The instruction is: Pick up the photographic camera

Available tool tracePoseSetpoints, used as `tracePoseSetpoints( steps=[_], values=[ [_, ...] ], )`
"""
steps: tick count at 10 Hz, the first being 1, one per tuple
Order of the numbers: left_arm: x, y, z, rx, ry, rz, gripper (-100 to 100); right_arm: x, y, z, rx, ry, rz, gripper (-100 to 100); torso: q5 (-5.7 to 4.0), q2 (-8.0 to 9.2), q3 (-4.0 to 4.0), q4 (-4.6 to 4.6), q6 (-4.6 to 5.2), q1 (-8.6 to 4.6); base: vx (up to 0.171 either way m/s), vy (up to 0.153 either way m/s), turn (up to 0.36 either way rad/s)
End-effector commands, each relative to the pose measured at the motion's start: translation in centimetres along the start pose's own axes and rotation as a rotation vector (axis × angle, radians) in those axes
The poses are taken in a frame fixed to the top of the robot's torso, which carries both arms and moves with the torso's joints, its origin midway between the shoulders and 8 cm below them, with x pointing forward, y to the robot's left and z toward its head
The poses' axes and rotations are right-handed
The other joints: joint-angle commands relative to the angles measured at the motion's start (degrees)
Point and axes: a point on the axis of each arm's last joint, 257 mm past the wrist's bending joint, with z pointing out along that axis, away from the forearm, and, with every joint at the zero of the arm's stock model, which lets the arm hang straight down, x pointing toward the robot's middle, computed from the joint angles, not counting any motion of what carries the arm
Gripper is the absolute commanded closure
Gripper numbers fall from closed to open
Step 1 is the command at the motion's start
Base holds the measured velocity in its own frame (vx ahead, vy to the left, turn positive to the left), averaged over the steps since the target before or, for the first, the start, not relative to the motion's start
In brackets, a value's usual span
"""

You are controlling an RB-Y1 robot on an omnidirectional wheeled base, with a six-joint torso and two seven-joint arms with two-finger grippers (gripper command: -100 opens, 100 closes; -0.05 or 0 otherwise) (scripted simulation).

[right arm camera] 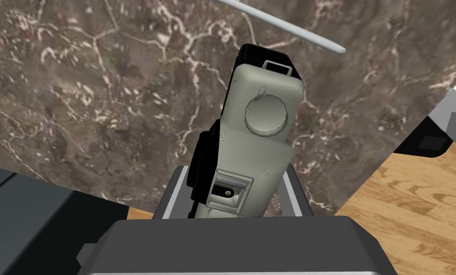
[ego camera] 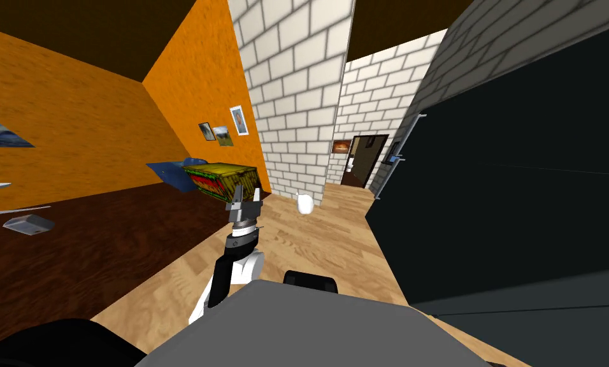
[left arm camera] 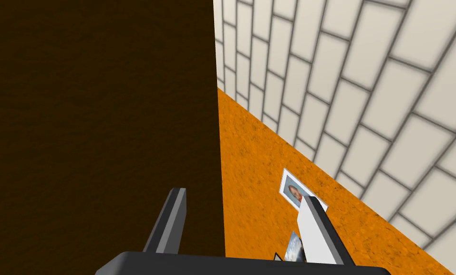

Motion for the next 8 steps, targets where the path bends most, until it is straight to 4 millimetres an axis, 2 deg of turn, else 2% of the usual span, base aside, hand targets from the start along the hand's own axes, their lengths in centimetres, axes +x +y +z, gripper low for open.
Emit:
tracePoseSetpoints(
  steps=[1, 2, 3, 4, 5, 6, 7, 8],
  values=[
    [0.0, 0.0, 0.0, 0.000, 0.000, 0.000, 0, -1.5, -0.5, 0.3, 0.002, -0.018, -0.019, 100, 0.00, 0.00, 0.00, 0.00, 0.00, 0.00, 0.071, -0.004, -0.097],
    [0.0, 0.0, 0.0, 0.000, 0.000, 0.000, 0, -2.0, -0.6, 0.3, 0.004, -0.026, -0.022, 100, 0.01, 0.13, 0.08, 0.06, -0.24, -0.03, 0.009, -0.008, 0.066],
    [0.0, 0.0, 0.0, 0.000, 0.000, 0.000, 0, -2.6, -1.1, -0.5, 0.003, 0.001, -0.095, 100, 0.01, 0.29, 0.18, 0.10, -0.27, -0.07, 0.112, -0.042, -0.290],
    [0.0, 0.0, 0.0, 0.000, 0.000, 0.000, 0, -4.2, -1.4, -0.2, 0.008, -0.025, -0.106, 100, 0.05, 0.14, 0.10, 0.05, -0.03, -0.13, 0.163, -0.023, -0.435],
    [0.0, 0.0, 0.0, 0.000, 0.000, 0.000, 0, -4.1, -1.7, -1.3, 0.009, 0.010, -0.169, 100, 0.04, 0.03, 0.02, 0.02, -0.04, -0.04, 0.219, 0.015, -0.401],
    [0.0, 0.0, 0.0, 0.000, 0.000, 0.000, 0, -4.6, -1.8, -1.2, 0.010, 0.004, -0.175, 100, 0.11, -0.19, -0.09, -0.03, -0.07, 0.10, 0.183, 0.007, -0.392],
    [0.0, 0.0, 0.0, 0.000, 0.000, 0.000, 0, -5.9, -2.1, -1.1, 0.015, -0.019, -0.184, 100, 0.10, -0.13, -0.08, -0.03, -0.05, 0.09, 0.070, 0.002, -0.215],
    [0.0, 0.0, 0.0, 0.000, 0.000, 0.000, 0, -6.2, -2.1, -1.0, 0.017, -0.024, -0.185, 100, 0.09, 0.12, 0.06, 0.03, -0.18, 0.04, 0.000, 0.000, 0.000]
  ],
)
